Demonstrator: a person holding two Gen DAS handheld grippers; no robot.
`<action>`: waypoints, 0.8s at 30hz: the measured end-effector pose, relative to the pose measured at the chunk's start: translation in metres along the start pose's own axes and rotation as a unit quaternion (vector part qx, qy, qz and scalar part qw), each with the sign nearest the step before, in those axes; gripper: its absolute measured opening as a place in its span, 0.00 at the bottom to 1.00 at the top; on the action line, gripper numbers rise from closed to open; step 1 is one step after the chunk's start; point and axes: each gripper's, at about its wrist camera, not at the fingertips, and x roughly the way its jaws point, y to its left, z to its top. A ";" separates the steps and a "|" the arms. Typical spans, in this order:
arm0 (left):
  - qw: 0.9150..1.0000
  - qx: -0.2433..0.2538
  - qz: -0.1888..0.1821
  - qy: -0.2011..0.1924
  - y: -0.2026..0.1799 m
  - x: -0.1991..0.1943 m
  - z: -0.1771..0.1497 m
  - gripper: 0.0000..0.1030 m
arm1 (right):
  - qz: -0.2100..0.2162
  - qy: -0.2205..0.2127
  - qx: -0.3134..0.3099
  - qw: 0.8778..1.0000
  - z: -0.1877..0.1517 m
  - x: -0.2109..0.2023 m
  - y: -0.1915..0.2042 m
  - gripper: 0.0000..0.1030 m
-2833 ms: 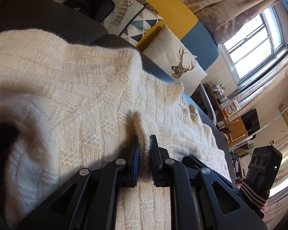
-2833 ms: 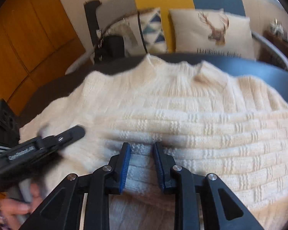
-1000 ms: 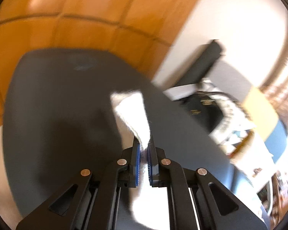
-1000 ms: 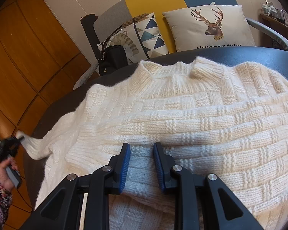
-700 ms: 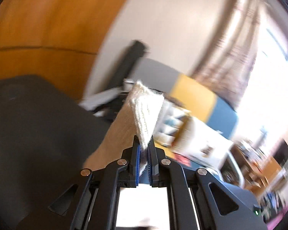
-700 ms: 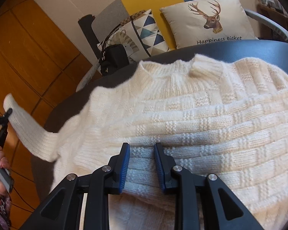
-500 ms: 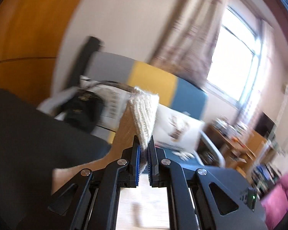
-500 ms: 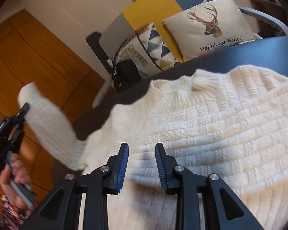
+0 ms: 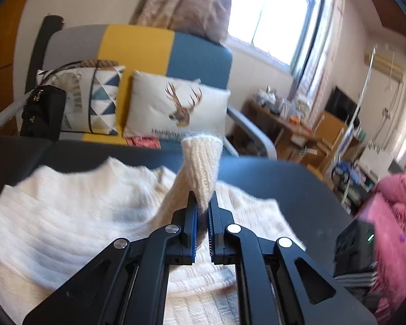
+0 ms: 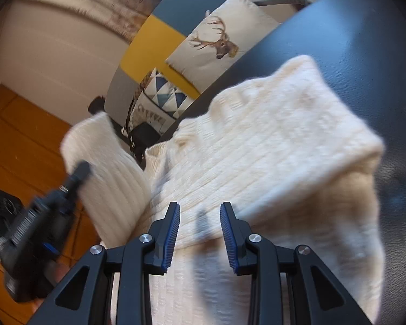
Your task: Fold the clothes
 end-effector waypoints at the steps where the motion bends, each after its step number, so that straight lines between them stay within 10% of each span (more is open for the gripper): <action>1: 1.000 0.013 0.007 0.016 -0.003 0.010 -0.005 0.07 | 0.003 -0.001 0.004 1.000 0.001 -0.002 -0.003 0.30; 8: 0.992 -0.016 -0.043 0.119 0.013 0.028 -0.026 0.32 | 0.005 0.004 0.000 1.000 0.003 -0.004 0.001 0.30; 14: 0.999 0.023 -0.034 0.013 0.048 -0.045 -0.045 0.69 | 0.014 0.003 -0.006 1.000 0.010 -0.005 0.010 0.31; 24: 0.997 -0.067 0.035 0.019 0.129 -0.073 -0.082 0.69 | -0.060 -0.021 0.011 0.998 0.011 -0.003 0.016 0.32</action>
